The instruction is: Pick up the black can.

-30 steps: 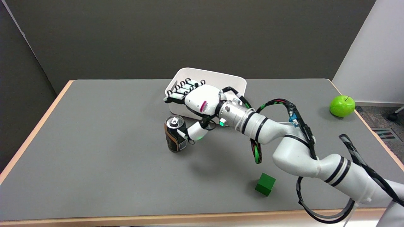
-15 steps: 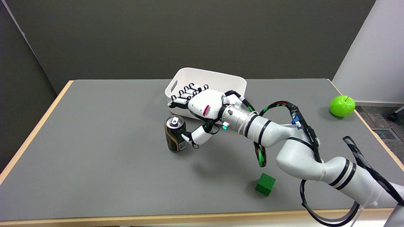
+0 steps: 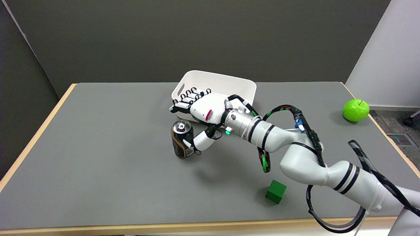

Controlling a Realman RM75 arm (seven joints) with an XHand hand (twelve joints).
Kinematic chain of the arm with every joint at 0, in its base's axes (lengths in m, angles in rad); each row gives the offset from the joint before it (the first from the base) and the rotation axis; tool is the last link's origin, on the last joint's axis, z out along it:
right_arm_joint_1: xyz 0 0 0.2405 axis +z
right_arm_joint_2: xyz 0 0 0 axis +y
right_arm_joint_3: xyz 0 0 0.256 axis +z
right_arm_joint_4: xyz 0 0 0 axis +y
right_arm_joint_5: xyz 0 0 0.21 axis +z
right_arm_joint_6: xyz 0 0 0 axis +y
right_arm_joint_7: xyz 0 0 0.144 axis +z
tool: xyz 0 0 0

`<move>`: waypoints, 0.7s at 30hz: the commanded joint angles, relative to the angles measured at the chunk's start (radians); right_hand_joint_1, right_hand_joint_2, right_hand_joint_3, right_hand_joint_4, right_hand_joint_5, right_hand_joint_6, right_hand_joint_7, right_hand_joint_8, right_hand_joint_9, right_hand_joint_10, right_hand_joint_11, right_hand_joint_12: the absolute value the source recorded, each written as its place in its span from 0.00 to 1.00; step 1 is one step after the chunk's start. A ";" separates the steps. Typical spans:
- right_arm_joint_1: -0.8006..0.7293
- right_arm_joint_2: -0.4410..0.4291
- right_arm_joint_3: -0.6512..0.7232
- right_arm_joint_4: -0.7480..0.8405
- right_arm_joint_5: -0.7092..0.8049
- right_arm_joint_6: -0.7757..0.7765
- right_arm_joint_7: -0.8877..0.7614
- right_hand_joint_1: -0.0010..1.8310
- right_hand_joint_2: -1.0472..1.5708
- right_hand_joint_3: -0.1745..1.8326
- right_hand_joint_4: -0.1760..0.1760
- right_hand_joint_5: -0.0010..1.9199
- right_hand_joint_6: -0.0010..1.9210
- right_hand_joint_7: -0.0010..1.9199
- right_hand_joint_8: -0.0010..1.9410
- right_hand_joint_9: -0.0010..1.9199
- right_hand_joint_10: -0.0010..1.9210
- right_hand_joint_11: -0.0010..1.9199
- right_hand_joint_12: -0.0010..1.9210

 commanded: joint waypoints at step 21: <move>0.042 -0.047 -0.082 -0.202 0.040 0.125 -0.001 0.40 0.63 0.58 0.72 0.11 0.23 0.13 0.16 0.07 0.29 0.01 0.58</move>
